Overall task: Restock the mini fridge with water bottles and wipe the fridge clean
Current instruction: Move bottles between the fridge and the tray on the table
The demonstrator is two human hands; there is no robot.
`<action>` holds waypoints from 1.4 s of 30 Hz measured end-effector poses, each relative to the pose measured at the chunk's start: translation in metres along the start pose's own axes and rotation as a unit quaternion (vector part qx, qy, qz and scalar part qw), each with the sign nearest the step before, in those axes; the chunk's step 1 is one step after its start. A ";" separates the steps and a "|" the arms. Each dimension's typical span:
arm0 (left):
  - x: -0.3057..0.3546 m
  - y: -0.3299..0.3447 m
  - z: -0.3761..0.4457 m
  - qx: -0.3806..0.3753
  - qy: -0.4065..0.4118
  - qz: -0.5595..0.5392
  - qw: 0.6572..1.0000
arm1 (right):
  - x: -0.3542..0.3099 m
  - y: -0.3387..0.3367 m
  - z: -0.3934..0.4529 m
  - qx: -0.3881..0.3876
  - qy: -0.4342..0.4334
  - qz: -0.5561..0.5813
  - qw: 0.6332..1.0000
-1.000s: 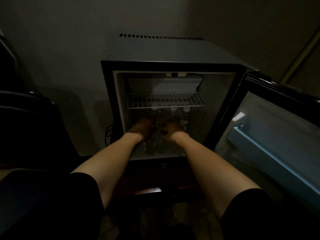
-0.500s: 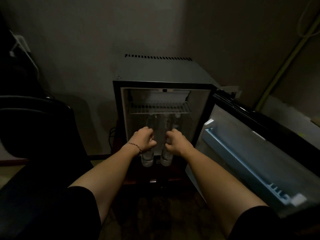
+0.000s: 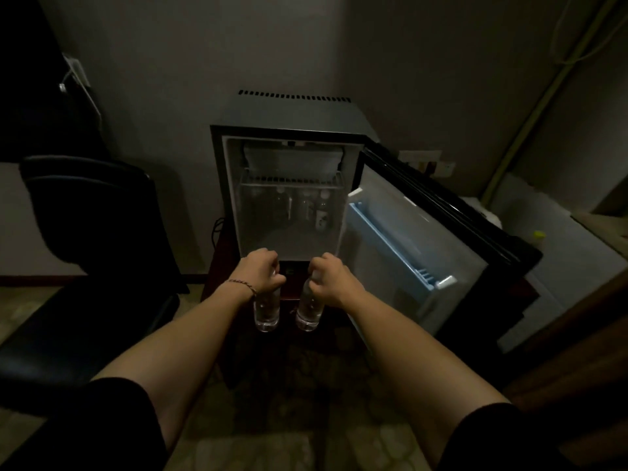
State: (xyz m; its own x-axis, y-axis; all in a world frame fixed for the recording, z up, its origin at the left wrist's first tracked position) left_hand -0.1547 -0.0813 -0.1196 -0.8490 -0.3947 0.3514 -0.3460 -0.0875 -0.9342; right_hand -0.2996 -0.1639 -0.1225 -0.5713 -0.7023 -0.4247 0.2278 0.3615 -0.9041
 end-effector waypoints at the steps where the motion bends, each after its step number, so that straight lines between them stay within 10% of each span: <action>1: 0.006 0.005 -0.009 -0.001 0.003 0.000 1.000 | 0.002 0.001 -0.012 0.000 0.007 0.002 1.000; 22: 0.197 0.072 -0.128 -0.081 0.266 -0.013 0.960 | 0.060 -0.027 -0.238 0.077 0.209 -0.011 0.975; 42: 0.429 0.168 -0.104 -0.098 0.250 -0.033 0.963 | 0.267 -0.119 -0.324 0.063 0.239 -0.038 0.968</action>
State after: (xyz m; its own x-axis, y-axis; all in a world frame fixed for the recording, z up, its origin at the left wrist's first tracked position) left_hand -0.6185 -0.1703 -0.1199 -0.8918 0.1007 0.4412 -0.4327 0.0958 -0.8964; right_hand -0.7345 -0.1961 -0.1132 -0.8830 -0.3490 -0.3140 0.2481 0.2209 -0.9432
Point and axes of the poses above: each hand's wrist, its own z-axis towards the middle knuckle, its own y-axis out of the palm, x = y × z, the point moved 6 cm from there along z, towards the middle knuckle, and after that the axes turned 3 degrees about -x, right-handed, at the moved point
